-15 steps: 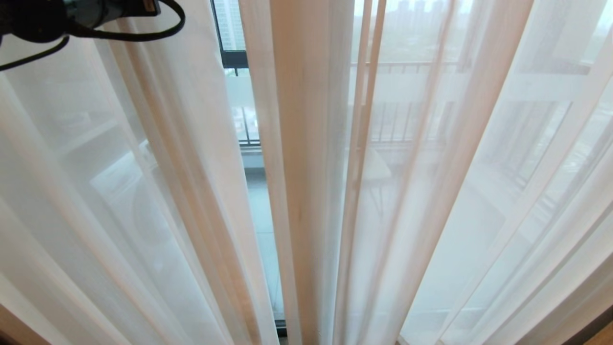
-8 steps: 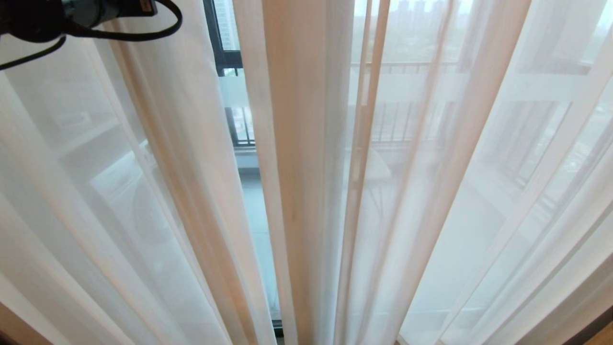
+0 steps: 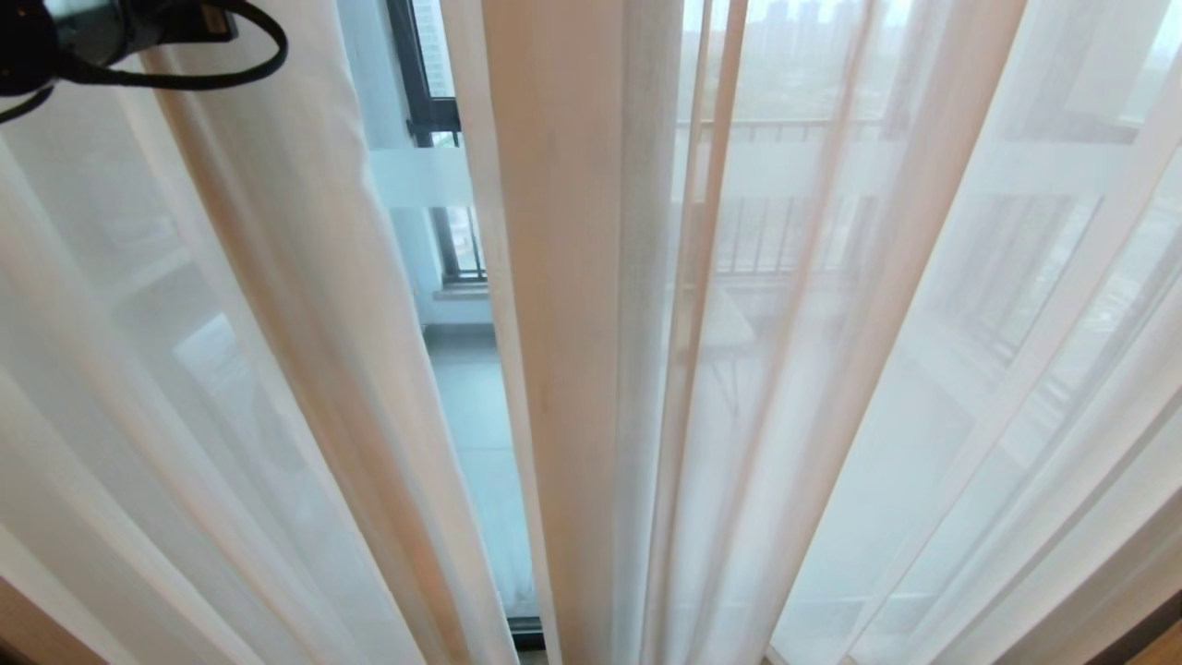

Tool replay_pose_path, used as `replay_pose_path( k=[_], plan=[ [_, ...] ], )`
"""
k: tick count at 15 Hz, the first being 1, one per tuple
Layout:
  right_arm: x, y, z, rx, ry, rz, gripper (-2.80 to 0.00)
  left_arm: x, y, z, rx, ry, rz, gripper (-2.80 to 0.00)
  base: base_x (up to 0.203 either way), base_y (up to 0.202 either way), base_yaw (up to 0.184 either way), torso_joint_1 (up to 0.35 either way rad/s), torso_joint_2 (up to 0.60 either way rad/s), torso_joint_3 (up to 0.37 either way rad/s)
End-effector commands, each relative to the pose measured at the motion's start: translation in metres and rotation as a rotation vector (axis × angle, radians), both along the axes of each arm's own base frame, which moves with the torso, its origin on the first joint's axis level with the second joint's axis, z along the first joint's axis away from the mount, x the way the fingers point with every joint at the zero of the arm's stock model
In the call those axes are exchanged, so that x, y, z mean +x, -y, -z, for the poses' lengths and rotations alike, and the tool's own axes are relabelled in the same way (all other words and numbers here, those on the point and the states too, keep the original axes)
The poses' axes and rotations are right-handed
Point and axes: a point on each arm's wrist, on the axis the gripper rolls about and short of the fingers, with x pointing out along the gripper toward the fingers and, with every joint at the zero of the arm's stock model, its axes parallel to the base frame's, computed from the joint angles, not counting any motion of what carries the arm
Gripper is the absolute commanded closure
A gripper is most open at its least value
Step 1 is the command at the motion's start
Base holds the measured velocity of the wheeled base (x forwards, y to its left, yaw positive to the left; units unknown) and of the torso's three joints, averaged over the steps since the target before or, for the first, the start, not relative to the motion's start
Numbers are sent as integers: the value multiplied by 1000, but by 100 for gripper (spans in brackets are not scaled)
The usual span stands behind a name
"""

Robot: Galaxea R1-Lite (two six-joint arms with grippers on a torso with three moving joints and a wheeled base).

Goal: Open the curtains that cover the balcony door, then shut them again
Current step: Pull the inner curtains open on both sides

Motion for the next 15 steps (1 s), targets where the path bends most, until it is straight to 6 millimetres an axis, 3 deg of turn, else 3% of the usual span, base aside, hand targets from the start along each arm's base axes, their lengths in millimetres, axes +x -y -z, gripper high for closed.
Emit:
replay_pose_path(
  k=[1, 6, 10, 15],
  plan=[
    [0, 0, 0, 0, 1, 0, 0, -8, -14, 0, 1, -1, -47, 0, 0, 0, 0, 0, 0, 0],
    [0, 0, 0, 0, 1, 0, 0, -14, -28, 5, 3, -22, -81, 0, 0, 0, 0, 0, 0, 0],
    [0, 0, 0, 0, 1, 0, 0, -12, -32, 6, -19, -16, 59, 0, 0, 0, 0, 0, 0, 0],
    [0, 0, 0, 0, 1, 0, 0, -9, -31, 8, -13, -23, 107, 0, 0, 0, 0, 0, 0, 0]
  ],
)
